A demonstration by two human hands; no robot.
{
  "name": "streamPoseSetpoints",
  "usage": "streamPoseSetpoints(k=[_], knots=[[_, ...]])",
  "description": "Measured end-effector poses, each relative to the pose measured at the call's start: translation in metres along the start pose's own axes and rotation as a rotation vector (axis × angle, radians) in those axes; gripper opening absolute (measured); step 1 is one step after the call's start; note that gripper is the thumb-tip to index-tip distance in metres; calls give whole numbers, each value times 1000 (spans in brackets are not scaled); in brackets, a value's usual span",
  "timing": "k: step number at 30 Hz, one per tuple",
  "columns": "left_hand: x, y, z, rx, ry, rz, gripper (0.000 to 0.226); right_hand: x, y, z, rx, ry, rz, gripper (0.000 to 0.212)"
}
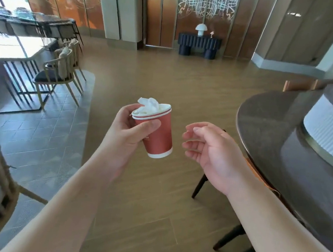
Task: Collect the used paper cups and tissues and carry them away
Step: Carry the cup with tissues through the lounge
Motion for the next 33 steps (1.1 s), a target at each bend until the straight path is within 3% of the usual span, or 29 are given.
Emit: streamPoseSetpoints(k=[11, 18, 23, 33], knots=[[-66, 49, -183, -93, -3, 30, 79, -48, -39, -179, 36, 42, -8, 17], [-152, 65, -287, -87, 39, 20, 76, -45, -27, -318, 35, -22, -52, 18], [-207, 75, -385, -122, 28, -25, 62, -52, -32, -455, -47, -84, -137, 20], [-260, 97, -608, -102, 0, -98, 59, -135, -53, -664, -132, -101, -130, 22]])
Point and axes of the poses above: each hand's wrist, its own z-axis away from the middle knuckle, its own y-axis out of the back of the hand, x = y × z, the point moved 10 cm from there along -z, towards the middle knuckle, and after that the axes turned 15 degrees about -y, right-handed, at the moved point
